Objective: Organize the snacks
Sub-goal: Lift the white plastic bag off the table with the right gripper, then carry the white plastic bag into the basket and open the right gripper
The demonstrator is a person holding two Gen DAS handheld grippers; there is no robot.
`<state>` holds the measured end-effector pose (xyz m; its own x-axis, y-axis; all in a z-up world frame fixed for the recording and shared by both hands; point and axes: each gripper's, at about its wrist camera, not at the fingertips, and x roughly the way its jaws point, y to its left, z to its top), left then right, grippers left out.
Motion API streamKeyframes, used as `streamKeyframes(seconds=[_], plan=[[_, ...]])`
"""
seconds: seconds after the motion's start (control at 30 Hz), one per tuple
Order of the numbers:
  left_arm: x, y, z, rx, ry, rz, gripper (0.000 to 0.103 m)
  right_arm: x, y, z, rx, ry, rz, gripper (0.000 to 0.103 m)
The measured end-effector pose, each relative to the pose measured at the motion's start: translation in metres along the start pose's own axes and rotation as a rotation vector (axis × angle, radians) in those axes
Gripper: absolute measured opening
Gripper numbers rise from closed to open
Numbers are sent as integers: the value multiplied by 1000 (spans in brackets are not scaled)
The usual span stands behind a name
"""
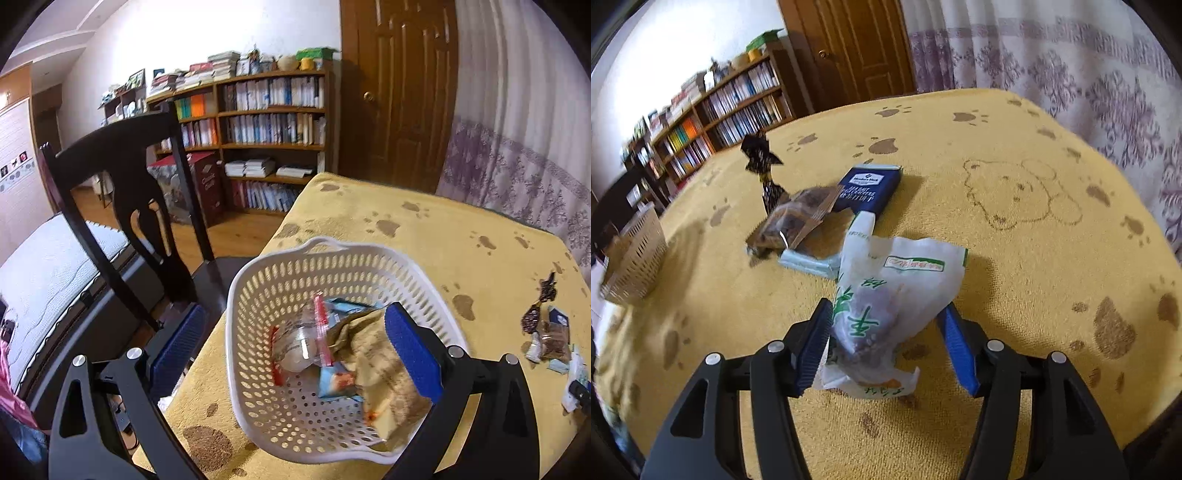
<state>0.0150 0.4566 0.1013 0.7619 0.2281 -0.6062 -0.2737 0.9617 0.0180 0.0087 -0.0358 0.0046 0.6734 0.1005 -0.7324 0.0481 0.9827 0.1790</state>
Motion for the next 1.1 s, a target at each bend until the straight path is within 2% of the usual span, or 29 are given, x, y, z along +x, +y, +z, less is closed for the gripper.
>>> streamKeyframes(seconds=[0.07,0.13,0.23,0.5,0.67,1.1], plan=[[5,5,-1,-20,18,9,99,0,6,-1,-38,-3,-23,55],[6,10,1,-35,21,15,99,-1,9,-2,-54,-3,-18,38],[1,16,3,-52,6,17,99,-6,12,-3,-57,-5,9,34],[-9,29,7,-89,-21,11,99,-44,40,9,-43,-73,187,33],[-14,32,8,-100,-34,0,99,-54,75,23,-59,-94,279,33],[-38,62,19,-196,-103,-12,99,-35,215,69,-221,-66,395,33]])
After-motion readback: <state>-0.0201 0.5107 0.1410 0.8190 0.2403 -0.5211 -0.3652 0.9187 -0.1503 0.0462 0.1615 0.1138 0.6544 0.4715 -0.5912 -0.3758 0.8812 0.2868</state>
